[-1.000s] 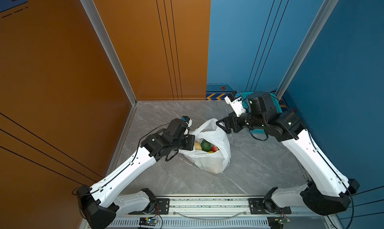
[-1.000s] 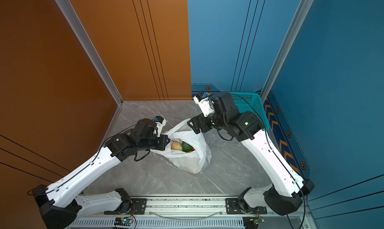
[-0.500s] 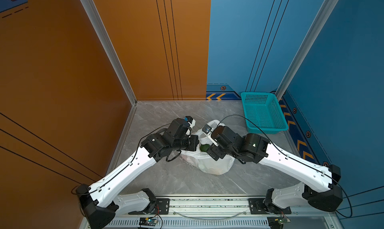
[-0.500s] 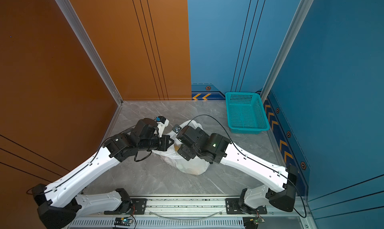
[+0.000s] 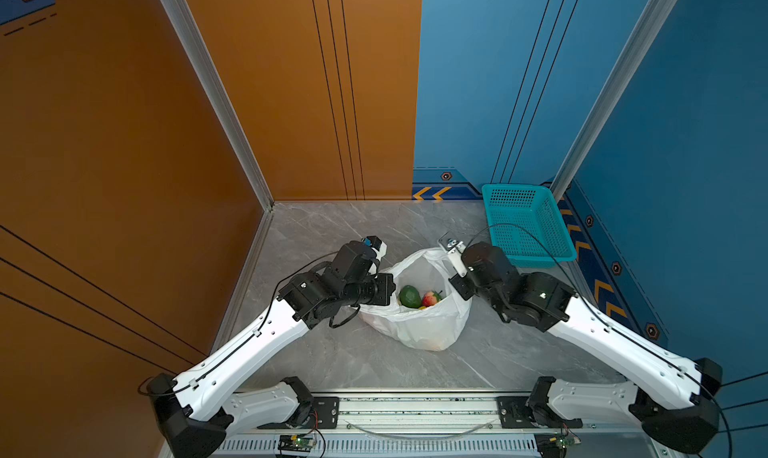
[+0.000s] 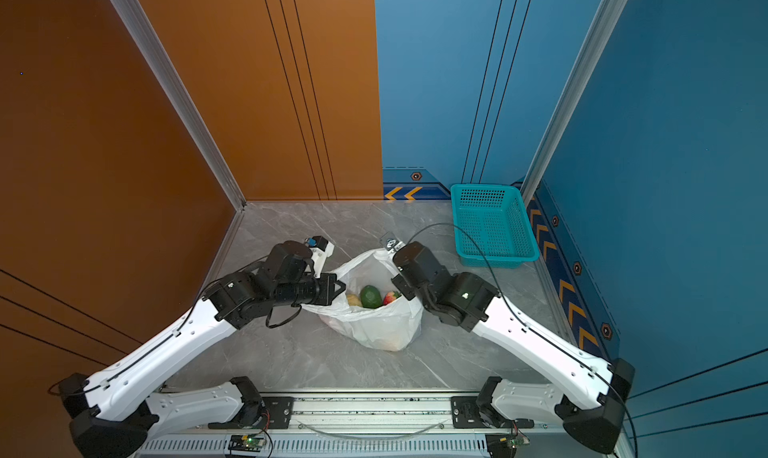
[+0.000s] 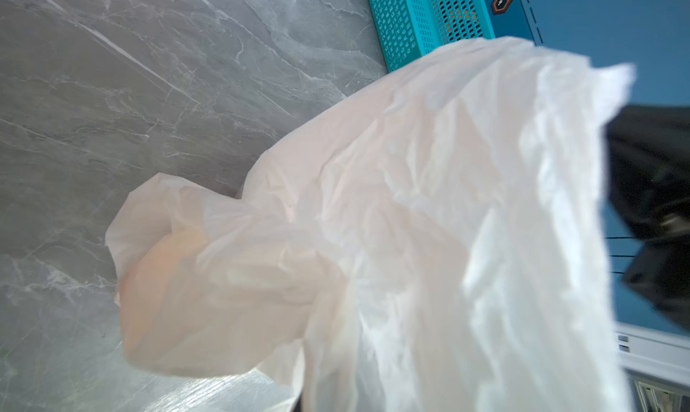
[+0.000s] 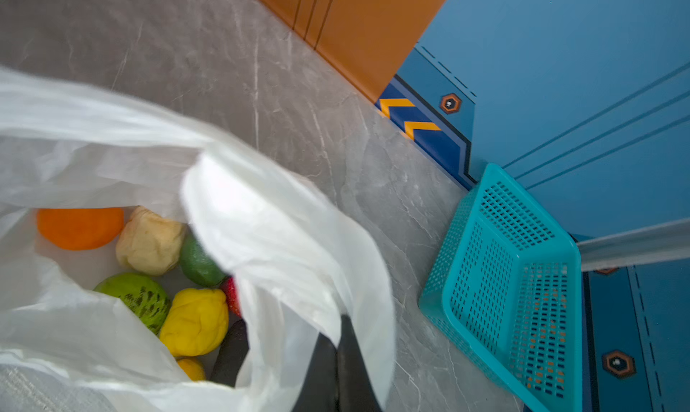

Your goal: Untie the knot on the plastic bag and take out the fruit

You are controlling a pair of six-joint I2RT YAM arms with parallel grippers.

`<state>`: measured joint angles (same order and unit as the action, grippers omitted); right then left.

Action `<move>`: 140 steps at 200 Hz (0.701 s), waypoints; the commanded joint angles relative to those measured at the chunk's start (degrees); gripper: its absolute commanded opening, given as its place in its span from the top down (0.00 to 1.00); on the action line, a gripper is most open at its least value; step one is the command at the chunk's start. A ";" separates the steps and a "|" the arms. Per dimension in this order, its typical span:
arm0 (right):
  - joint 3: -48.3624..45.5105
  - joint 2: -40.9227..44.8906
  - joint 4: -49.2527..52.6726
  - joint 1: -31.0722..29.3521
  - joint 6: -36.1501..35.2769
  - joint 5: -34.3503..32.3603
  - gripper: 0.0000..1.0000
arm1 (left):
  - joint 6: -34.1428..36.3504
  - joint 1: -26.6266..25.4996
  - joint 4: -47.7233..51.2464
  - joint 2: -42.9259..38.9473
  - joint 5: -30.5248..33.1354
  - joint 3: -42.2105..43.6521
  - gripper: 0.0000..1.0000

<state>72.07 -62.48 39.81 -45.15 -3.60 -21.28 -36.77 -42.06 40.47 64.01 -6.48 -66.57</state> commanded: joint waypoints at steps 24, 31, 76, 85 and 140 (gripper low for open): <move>-6.13 8.60 6.21 21.01 7.04 22.26 1.00 | -1.73 4.24 -1.62 -1.96 -3.32 4.05 1.00; -6.97 8.56 6.88 23.70 7.83 24.65 1.00 | -1.89 4.61 -1.58 -1.90 -3.66 4.24 1.00; -10.75 5.91 7.56 29.05 11.72 27.13 1.00 | -2.69 5.06 -1.94 -1.17 -5.45 3.60 1.00; -10.43 5.41 8.08 29.11 11.89 26.28 0.95 | -2.93 5.08 -2.41 -0.87 -6.02 3.44 1.00; 7.30 4.95 20.46 26.43 12.00 29.03 0.36 | -3.48 5.23 -4.17 1.60 -8.97 1.20 1.00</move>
<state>69.06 -58.06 52.51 -16.40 7.62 6.46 -39.77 -37.39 36.93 64.77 -13.43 -63.26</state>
